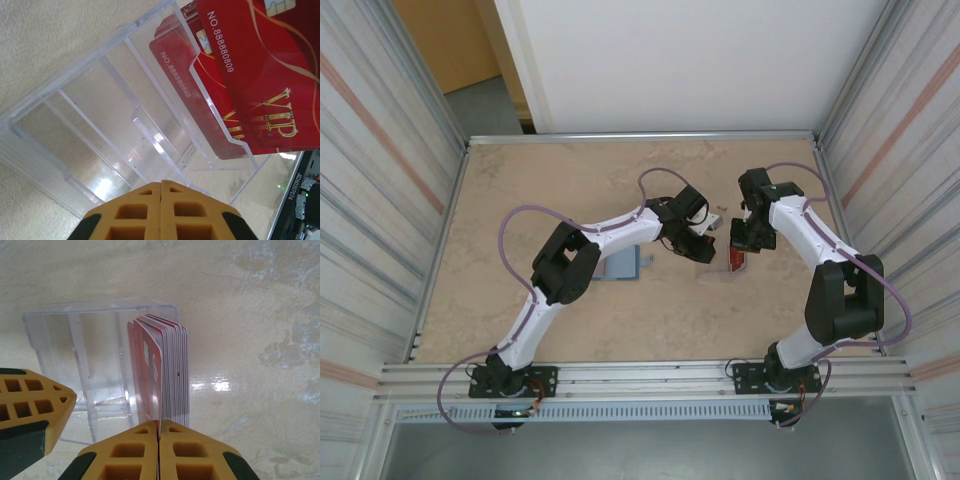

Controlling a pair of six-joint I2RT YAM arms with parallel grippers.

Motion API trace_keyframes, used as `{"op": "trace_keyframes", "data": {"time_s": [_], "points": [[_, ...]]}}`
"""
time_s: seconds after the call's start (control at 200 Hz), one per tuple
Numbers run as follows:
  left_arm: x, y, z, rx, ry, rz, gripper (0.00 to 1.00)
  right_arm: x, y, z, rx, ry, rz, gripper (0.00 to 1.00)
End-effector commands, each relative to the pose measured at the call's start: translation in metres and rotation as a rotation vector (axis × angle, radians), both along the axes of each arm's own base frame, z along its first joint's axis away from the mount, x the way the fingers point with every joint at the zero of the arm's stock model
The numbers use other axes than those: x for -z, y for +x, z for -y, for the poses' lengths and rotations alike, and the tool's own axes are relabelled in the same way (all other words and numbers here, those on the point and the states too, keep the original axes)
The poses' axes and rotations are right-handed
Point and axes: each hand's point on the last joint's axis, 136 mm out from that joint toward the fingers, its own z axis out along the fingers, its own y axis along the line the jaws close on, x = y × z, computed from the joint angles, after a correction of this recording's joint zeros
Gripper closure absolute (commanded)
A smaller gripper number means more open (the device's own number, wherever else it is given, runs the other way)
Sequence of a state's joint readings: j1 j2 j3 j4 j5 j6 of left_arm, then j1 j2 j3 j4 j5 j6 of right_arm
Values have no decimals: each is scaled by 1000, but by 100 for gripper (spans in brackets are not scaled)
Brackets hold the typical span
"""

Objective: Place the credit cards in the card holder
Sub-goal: Pick up the credit card from the storage box.

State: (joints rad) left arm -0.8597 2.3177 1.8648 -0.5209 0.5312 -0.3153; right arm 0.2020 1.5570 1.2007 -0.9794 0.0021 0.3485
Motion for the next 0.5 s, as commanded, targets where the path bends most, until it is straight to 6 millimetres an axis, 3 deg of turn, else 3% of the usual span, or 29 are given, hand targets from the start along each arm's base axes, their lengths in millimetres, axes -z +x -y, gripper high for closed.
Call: {"op": "trace_keyframes", "data": {"time_s": [0.0, 0.266, 0.496], "points": [[66, -15, -37, -22, 222, -67, 100, -8, -5, 10, -8, -42, -7, 97], [44, -11, -32, -20, 185, -47, 100, -22, -4, -3, -15, 57, 24, 100], [-1, 6, -29, -37, 106, 0, 97, -53, -12, -4, 1, 120, 92, 100]]}}
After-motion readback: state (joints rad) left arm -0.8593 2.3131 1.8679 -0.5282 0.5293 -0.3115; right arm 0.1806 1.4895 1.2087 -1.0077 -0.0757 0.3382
